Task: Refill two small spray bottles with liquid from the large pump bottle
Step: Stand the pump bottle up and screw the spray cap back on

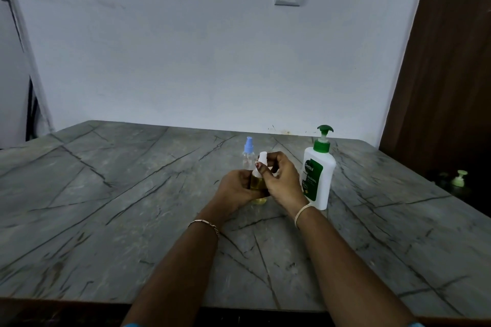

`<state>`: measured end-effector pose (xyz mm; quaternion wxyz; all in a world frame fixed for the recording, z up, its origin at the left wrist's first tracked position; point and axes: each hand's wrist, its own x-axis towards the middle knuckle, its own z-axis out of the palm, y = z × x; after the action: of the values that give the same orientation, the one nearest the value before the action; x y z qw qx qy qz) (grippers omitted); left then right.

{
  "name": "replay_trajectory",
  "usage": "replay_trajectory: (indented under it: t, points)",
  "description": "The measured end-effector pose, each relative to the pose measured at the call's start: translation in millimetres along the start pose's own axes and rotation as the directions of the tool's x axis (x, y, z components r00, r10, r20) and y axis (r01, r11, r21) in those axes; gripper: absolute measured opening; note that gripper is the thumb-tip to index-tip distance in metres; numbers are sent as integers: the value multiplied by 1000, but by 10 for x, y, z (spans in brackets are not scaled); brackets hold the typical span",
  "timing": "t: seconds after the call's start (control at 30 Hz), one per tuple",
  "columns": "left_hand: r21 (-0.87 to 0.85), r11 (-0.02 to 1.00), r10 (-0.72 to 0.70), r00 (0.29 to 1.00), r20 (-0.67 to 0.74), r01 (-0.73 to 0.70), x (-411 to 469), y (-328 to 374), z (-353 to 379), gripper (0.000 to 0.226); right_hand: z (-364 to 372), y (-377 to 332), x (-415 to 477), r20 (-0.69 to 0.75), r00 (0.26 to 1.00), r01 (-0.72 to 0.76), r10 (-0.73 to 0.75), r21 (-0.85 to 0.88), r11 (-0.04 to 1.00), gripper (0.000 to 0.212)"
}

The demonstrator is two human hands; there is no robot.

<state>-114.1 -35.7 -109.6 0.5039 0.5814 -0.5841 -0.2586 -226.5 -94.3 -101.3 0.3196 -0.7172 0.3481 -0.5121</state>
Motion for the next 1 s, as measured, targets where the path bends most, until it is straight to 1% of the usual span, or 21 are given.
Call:
replay_trajectory:
  t: [0.13,0.2,0.3,0.5,0.77,0.9,1.0]
  points:
    - [45,999,16,1000,-11,-15,0,9,-4,26,3,-50,-5,-26,999,29,-29,6,1000,17]
    - [108,994,33,999,-16,-31,0,12,-8,28,3,-77,-24,-37,998,46,-45,12,999,17]
    - [129,990,57,998,-30,-53,-14,16,-9,30,6,-89,-42,-54,997,60,-61,-12,998,19]
    - [221,974,65,996,-56,-51,17,-9,-9,22,14,-95,-66,-53,998,38,-36,31,999,21]
    - [217,975,62,995,-74,-45,17,-58,-9,32,39,-81,-75,-82,995,56,-58,-29,998,21]
    - [202,979,49,996,-75,-33,8,-59,2,33,29,-78,-100,-72,995,62,-62,-1,998,21]
    - [225,973,65,993,-97,-42,8,-65,9,31,31,-38,-135,-77,992,102,-102,-3,995,20]
